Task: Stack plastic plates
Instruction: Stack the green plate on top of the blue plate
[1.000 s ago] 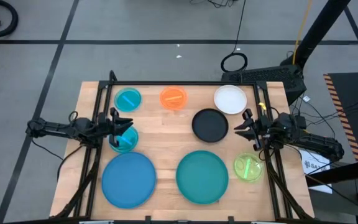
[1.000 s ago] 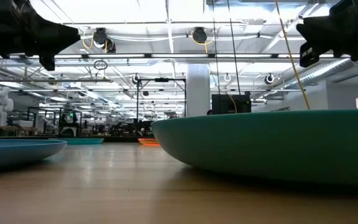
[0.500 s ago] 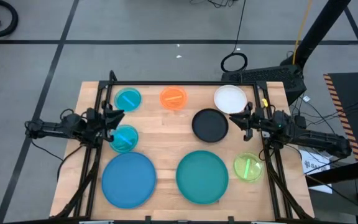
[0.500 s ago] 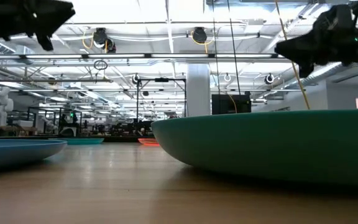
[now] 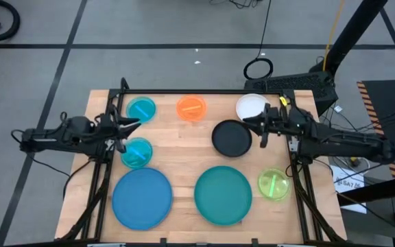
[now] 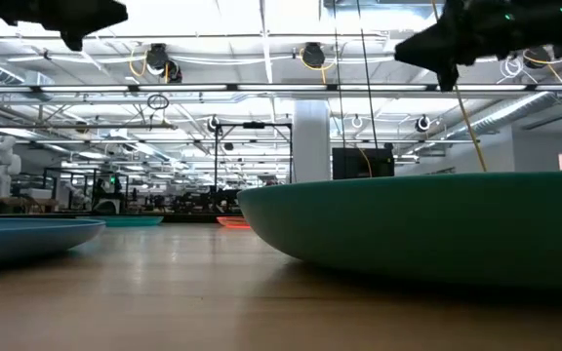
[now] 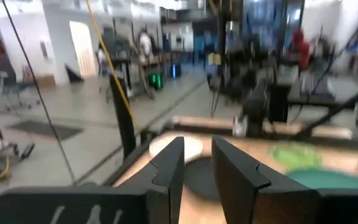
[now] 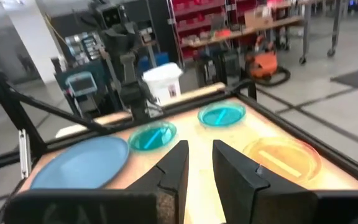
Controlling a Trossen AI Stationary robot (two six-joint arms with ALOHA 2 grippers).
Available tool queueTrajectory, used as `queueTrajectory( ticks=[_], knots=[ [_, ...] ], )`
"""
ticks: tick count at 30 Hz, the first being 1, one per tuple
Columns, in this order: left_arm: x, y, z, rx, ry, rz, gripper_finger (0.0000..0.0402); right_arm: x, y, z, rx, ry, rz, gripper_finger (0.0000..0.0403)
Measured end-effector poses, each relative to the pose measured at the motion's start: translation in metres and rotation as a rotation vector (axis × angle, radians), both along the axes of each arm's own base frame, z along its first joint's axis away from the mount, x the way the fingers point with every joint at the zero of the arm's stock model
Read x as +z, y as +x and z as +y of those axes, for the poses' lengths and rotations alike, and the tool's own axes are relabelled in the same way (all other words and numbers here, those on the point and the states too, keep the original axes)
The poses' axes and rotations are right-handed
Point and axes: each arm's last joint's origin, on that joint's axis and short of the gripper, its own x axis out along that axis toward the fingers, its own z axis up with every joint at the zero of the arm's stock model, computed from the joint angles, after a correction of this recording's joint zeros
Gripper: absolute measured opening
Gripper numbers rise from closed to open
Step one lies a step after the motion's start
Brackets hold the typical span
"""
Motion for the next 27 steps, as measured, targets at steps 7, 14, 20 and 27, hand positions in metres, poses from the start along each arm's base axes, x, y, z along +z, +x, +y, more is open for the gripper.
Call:
queueTrajectory(
  ticks=[7, 14, 20, 27],
  knots=[
    [-0.003, 0.005, 0.000, 0.000, -0.055, 0.057, 0.0088, 0.028, 0.018, -0.003, 0.015, 0.037, 0.112, 0.0066],
    [-0.007, 0.004, 0.000, 0.001, -0.094, 0.089, 0.0088, 0.040, 0.037, 0.002, 0.041, 0.164, 0.178, 0.0066],
    [-0.009, 0.004, 0.000, 0.003, -0.132, 0.092, 0.0088, 0.042, 0.050, 0.007, 0.018, 0.363, 0.316, 0.0066],
    [-0.009, 0.004, 0.000, 0.004, -0.149, 0.088, 0.0088, 0.052, 0.076, 0.016, 0.086, 0.624, 0.474, 0.0066]
  ],
)
